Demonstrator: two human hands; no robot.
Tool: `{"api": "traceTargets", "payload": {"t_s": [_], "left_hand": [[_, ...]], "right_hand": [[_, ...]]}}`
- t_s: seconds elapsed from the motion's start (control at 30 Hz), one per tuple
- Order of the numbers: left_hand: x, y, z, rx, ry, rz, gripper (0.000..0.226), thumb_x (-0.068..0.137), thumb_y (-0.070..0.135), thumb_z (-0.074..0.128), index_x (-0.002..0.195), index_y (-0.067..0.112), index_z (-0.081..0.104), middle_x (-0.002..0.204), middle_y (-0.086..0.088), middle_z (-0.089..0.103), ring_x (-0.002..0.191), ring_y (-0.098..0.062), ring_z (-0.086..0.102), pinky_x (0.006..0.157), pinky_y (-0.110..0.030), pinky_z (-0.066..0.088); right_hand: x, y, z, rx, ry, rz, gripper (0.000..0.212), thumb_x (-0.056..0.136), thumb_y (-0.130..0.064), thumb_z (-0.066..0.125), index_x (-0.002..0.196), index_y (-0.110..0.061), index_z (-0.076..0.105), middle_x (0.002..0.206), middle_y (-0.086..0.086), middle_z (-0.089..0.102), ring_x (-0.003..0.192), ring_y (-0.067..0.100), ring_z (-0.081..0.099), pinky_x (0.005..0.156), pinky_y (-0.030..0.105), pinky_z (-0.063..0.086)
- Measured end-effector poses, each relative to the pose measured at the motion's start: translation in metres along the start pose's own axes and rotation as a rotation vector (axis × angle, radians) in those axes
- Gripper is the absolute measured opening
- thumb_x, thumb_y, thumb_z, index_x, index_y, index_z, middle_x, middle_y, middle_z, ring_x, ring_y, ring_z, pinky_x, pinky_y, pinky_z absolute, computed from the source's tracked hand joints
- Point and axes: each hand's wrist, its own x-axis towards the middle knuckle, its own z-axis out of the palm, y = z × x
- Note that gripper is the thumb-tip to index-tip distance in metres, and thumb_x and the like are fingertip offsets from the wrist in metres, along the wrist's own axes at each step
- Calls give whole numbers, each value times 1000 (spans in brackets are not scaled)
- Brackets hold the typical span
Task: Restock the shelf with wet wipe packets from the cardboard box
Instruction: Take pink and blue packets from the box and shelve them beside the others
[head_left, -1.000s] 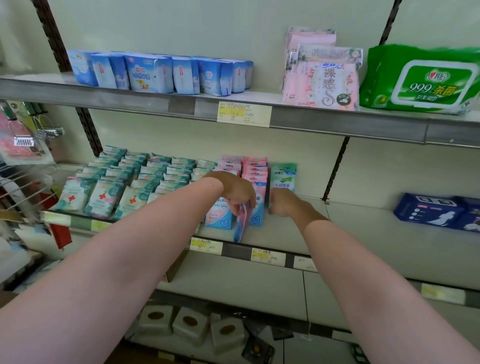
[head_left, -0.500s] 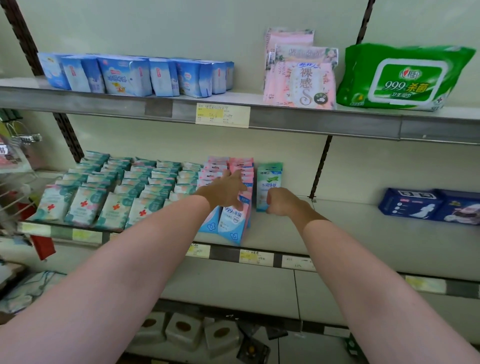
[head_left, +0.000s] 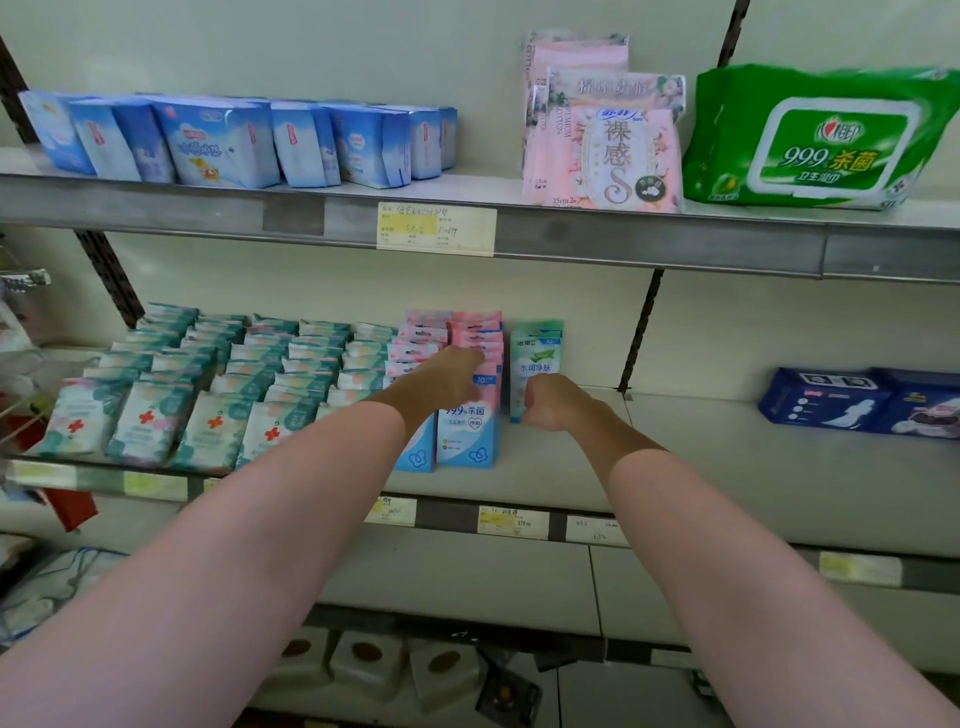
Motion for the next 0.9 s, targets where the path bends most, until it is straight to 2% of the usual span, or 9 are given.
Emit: {"api": "traceTargets", "payload": {"t_s": [0.13,0.27,0.37,0.43,0.57,0.7,0.9], "left_hand": [[3,-2,2,19,18,-3,55,91,19,67,140,9,46,134,-13,55,113,-27,58,92,-36,50],[4,-3,10,108,76,23,49,91,16,63,137,8,47,127,-13,58,115,-28,53,97,-40,47],[4,0,15,235,70,18,52,89,12,61,137,10,42,127,-12,56,120,-30,47,105,-47,34],[4,1,17,270,72,17,57,87,11,63,139,10,39,130,-12,52,122,-31,45,106,-47,31],[2,1,16,274,134,36,66,86,8,67,144,9,35,140,-13,43,128,-30,40,108,-44,33],[-5,-2,11,301,200,31,61,86,6,64,141,10,39,136,-12,44,127,-30,40,106,-43,36],[-24,-8,7,304,217,13,54,84,11,65,134,12,46,133,-12,46,123,-30,42,104,-43,38]], "right_hand": [[4,-1,2,1,-14,9,34,86,-20,64,62,-21,39,69,0,45,79,26,54,69,28,40],[8,-1,5,7,-26,2,33,85,-20,63,61,-21,40,69,0,46,81,26,55,70,29,41],[9,-1,9,22,-33,-4,30,85,-20,63,63,-20,43,71,-1,49,82,25,56,70,28,41],[8,-1,11,27,-38,-7,22,85,-20,64,70,-17,48,76,0,52,83,25,57,70,28,41],[5,0,15,42,-42,-4,12,87,-21,64,84,-16,53,85,4,56,85,25,57,71,30,42],[0,-3,15,43,-51,-3,12,88,-21,63,96,-13,58,93,6,61,88,25,60,72,31,45],[-13,-16,6,46,-19,-28,9,91,-18,61,95,-15,53,94,5,57,90,25,58,75,31,44]]}}
